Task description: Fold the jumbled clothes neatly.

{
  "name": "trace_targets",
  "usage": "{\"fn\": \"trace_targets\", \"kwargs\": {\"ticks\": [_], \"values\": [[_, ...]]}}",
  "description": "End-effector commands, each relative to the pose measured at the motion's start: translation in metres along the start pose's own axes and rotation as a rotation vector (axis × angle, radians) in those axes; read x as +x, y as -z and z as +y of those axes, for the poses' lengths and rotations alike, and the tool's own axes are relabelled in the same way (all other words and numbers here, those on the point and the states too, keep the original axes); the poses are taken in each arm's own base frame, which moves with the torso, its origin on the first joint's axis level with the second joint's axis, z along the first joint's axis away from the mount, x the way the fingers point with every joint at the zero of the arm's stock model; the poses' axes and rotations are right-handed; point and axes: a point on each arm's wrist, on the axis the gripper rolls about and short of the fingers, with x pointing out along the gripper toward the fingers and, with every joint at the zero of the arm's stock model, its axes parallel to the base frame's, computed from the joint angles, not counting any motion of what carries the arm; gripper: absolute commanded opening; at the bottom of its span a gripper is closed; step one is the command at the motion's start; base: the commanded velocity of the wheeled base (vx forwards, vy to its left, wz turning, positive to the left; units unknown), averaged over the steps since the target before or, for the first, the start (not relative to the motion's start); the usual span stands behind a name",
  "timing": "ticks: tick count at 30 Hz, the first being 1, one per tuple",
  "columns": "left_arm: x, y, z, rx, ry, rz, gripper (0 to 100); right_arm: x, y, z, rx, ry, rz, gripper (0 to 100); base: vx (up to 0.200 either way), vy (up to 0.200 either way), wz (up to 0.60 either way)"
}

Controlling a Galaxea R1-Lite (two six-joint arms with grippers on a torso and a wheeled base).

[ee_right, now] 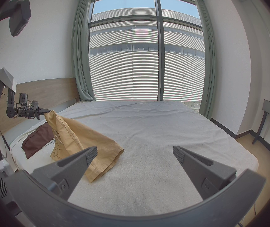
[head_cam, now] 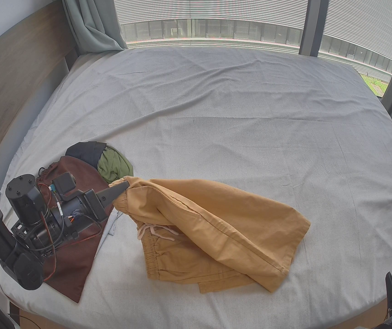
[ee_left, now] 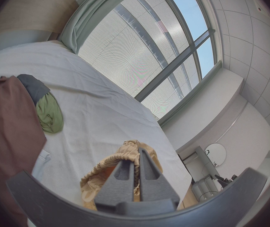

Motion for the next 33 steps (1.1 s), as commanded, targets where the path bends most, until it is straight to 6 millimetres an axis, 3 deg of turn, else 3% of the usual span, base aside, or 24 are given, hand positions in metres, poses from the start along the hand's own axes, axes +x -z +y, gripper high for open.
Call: {"fn": "trace_targets", "kwargs": {"ticks": [1,13,33], "values": [[-0.007,-0.005,0.015,0.024,-0.056,-0.019,0,0.000,0.005,0.000,0.002,-0.004,0.001,100,0.000,0.000,0.00],[0.002,0.015,0.046,0.069,-0.127,0.064,0,0.000,0.005,0.000,0.002,-0.002,0.006,100,0.000,0.000,0.00],[0.003,0.017,0.045,0.071,-0.124,0.071,0,0.000,0.005,0.000,-0.001,-0.005,0.001,100,0.000,0.000,0.00]]}}
